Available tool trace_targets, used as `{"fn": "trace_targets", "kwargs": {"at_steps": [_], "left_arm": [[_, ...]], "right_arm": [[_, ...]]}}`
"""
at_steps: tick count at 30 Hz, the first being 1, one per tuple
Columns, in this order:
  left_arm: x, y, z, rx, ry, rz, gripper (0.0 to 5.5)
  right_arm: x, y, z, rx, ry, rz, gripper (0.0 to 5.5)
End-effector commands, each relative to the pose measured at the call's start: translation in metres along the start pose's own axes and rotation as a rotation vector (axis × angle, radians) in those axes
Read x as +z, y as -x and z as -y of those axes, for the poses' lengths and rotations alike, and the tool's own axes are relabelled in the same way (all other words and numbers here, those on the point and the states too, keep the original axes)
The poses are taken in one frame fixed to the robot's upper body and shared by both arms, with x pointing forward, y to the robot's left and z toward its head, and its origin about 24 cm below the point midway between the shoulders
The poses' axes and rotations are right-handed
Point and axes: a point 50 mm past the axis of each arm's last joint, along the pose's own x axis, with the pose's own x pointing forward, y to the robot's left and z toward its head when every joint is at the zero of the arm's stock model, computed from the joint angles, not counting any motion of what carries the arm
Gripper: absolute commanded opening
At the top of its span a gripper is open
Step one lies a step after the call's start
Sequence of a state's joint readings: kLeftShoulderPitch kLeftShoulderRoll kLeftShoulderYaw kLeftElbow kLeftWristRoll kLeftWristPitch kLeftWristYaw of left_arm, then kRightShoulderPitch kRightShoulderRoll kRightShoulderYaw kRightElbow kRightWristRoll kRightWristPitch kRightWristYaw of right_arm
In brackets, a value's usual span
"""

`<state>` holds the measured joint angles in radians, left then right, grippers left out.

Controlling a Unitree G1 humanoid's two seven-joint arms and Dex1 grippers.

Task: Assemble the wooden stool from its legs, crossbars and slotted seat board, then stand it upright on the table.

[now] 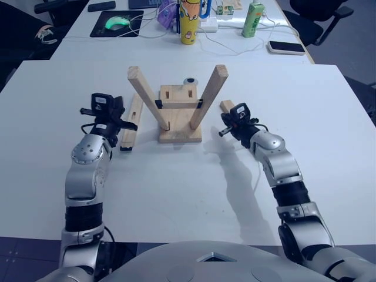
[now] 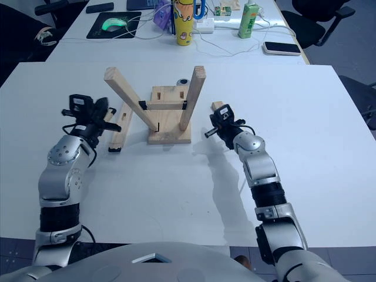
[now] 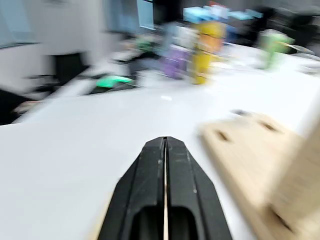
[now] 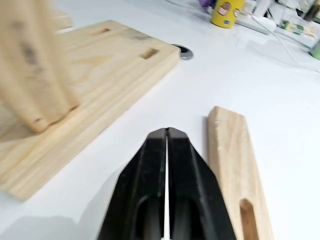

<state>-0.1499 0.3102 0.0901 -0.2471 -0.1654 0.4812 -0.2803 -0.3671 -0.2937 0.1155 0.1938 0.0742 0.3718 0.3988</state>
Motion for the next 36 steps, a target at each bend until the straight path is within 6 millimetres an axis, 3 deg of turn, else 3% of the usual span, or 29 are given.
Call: {"fn": "trace_targets", "kwargs": {"at_steps": [1, 4, 7, 10, 16, 21, 27, 36], "left_arm": [[-0.011, 0.016, 0.024, -0.637, -0.099, -0.159, 0.02], [-0.016, 0.026, 0.025, -0.864, -0.098, -0.280, 0.02], [-0.013, 0.024, 0.031, -0.978, -0.085, -0.321, 0.02], [-0.023, 0.012, 0.032, -0.930, -0.168, -0.365, 0.02], [-0.037, -0.016, 0.030, -0.777, -0.334, -0.404, 0.02], [-0.046, -0.016, 0.026, -0.756, -0.465, -0.458, 0.02], [-0.034, -0.016, 0.018, -0.655, -0.569, -0.467, 0.02], [-0.022, -0.023, 0.019, -0.533, -0.599, -0.450, 0.02]], "right_arm": [[0.023, -0.021, 0.006, 0.116, -0.085, 0.141, 0.00], [0.030, -0.036, 0.012, 0.189, -0.093, 0.165, 0.00], [0.039, -0.041, 0.009, 0.318, -0.042, 0.213, 0.00], [0.045, -0.046, 0.000, 0.452, 0.010, 0.248, 0.00], [0.035, -0.045, -0.018, 0.647, 0.080, 0.233, 0.00], [0.033, -0.047, -0.040, 0.734, 0.094, 0.241, 0.00], [0.029, -0.054, -0.060, 0.728, 0.074, 0.250, 0.00], [0.027, -0.059, -0.066, 0.621, 0.041, 0.258, 0.00]]}}
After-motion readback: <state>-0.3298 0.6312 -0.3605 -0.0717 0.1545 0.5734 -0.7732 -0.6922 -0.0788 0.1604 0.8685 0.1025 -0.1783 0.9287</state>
